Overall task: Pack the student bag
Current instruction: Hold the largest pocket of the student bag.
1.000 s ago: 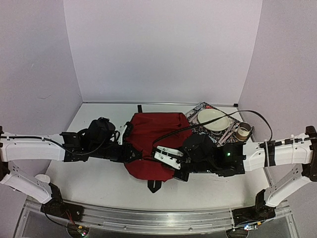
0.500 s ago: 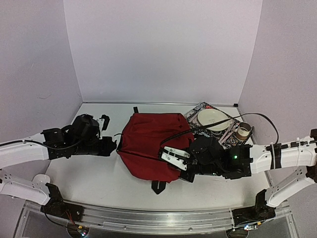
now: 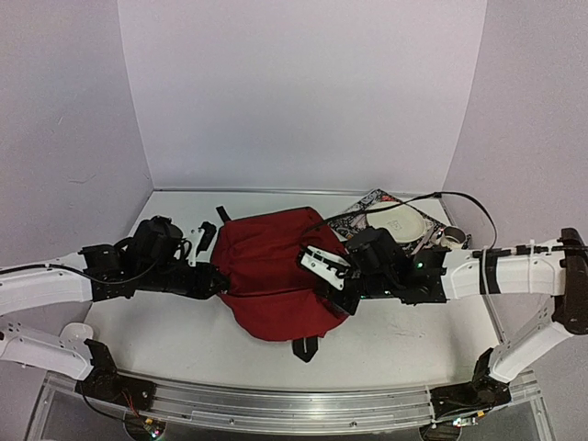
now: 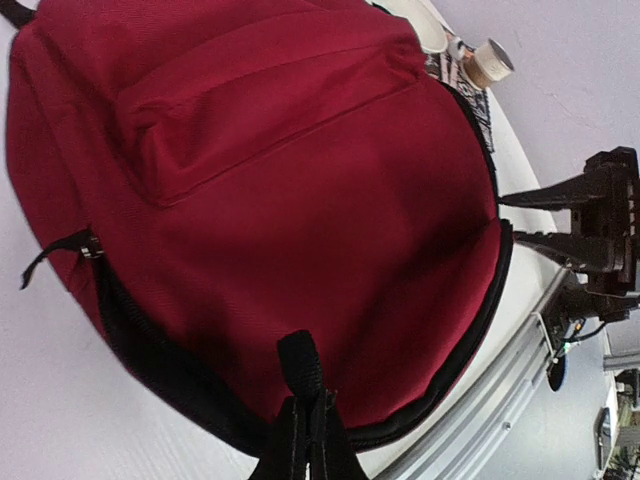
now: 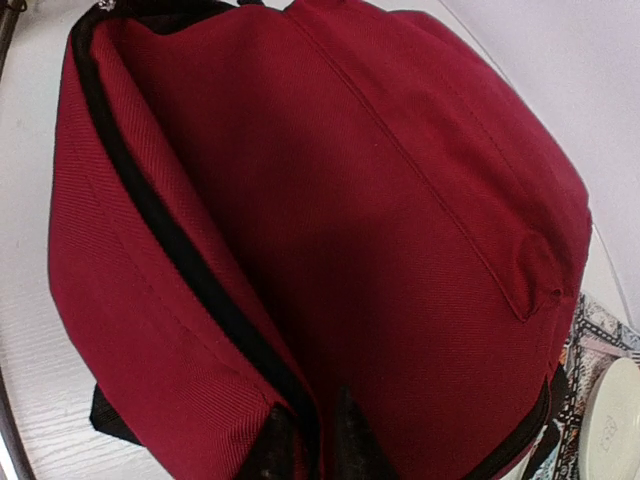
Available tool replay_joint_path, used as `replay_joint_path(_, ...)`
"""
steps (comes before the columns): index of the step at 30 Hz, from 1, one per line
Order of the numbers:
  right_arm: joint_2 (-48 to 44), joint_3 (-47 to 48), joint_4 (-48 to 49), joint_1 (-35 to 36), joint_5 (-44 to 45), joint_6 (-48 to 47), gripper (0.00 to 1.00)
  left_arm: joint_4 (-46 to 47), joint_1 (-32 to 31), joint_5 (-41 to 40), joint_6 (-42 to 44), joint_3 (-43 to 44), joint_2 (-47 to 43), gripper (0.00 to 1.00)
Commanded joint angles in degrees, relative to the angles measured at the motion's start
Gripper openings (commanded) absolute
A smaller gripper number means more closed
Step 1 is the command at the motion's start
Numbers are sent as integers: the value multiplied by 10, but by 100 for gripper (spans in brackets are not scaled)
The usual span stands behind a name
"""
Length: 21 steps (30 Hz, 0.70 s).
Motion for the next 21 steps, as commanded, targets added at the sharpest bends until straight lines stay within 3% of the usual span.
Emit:
replay_joint_path(1, -41, 26, -46, 37, -36, 26, 41, 131, -35, 68, -3, 35, 49, 0)
replay_joint_path(7, -13, 57, -24, 85, -54, 22, 62, 176, -59, 104, -10, 71, 108, 0)
replay_joint_path(15, 47, 77, 20, 96, -73, 26, 65, 198, -65, 108, -23, 72, 106, 0)
replay_joint_path(18, 65, 80, 22, 100, -69, 26, 58, 198, -66, 107, -24, 69, 104, 0)
replay_joint_path(21, 63, 73, 22, 101, -63, 29, 36, 194, -66, 88, -22, 62, 98, 0)
